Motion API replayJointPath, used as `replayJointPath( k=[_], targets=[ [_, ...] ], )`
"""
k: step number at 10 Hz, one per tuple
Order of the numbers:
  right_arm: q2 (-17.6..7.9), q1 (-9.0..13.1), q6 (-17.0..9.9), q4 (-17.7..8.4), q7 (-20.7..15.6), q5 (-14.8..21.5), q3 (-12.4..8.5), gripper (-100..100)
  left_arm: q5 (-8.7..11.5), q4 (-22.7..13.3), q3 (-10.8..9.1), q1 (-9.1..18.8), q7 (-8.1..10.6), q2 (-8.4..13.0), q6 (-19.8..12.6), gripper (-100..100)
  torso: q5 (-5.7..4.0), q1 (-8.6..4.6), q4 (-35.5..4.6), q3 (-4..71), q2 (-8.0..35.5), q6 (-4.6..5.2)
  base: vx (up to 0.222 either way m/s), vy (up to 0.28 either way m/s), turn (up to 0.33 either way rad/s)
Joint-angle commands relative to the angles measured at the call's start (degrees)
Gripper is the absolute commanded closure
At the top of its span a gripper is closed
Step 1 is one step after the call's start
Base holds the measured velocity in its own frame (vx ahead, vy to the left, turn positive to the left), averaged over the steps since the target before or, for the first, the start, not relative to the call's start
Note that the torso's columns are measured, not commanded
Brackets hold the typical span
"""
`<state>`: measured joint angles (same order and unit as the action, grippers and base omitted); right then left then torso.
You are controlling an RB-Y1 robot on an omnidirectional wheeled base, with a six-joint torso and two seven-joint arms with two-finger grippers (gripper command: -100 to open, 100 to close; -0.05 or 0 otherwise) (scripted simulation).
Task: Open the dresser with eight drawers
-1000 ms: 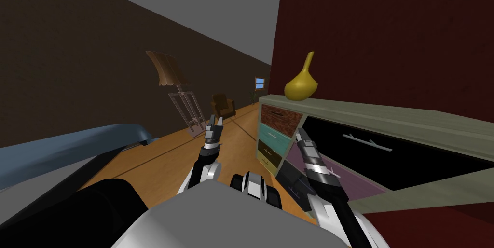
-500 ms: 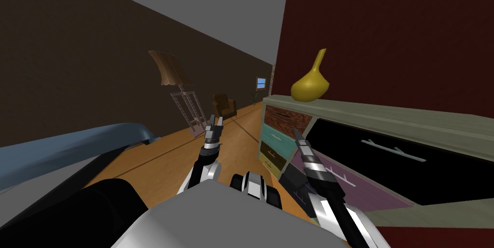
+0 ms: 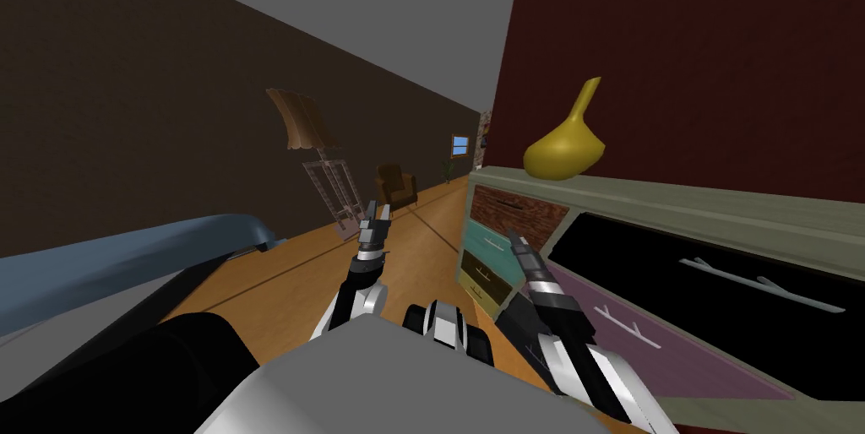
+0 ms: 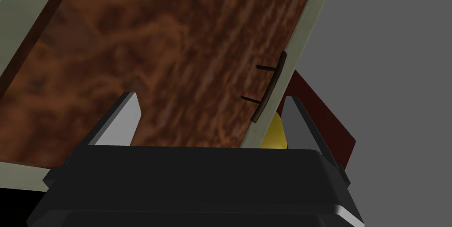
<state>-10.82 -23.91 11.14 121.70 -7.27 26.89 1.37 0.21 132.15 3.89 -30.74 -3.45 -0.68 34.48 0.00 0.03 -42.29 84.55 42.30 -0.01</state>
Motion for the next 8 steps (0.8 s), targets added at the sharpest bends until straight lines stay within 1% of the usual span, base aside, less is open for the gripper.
replayJointPath(
  k=[1,2,3,4,6,7,8],
  targets=[
    [-0.19,0.28,-0.59,-0.67,-0.53,3.77,-0.31,-100,0.00,0.00,0.00,0.00,0.00,0.00,0.00,0,0.00,-0.05,0.00,0.01,-0.02,0.01,0.023,0.026,-0.006],
    [-0.41,0.97,-2.05,-1.76,-1.59,5.94,-0.60,-100,0.00,0.00,-0.01,0.00,0.00,0.01,0.00,0,-0.04,-0.18,0.00,0.01,-0.01,0.01,0.032,0.048,0.042],
    [-0.41,0.97,-2.05,-1.76,-1.59,7.68,-0.60,-100,0.00,0.00,0.00,0.00,0.00,0.00,0.00,0,-0.02,-0.06,0.01,0.03,-0.05,0.00,0.031,0.056,0.025],
    [-0.59,1.65,-3.57,-2.89,-2.65,9.44,-0.88,-100,0.00,0.00,0.00,0.00,0.00,0.00,0.00,0,0.01,0.00,0.01,0.03,-0.04,0.01,0.040,0.076,0.036],
    [-0.59,1.65,-3.57,-2.89,-2.65,12.12,-0.88,-100,0.00,0.00,0.00,0.00,0.00,0.00,0.00,0,0.02,0.01,0.01,0.02,-0.02,0.01,0.024,0.052,0.010],
    [-0.73,2.31,-5.13,-4.06,-3.70,14.16,-1.15,-100,0.00,0.00,-0.01,0.00,0.00,0.00,0.00,0,-0.03,-0.13,-0.01,-0.03,0.06,0.01,0.013,0.048,0.037],
    [-0.73,2.31,-5.13,-4.06,-3.70,15.88,-1.15,-100,0.00,0.00,0.00,0.00,0.00,0.00,0.00,0,-0.02,-0.07,-0.01,-0.02,0.03,0.00,0.019,0.049,0.022]
  ],
)
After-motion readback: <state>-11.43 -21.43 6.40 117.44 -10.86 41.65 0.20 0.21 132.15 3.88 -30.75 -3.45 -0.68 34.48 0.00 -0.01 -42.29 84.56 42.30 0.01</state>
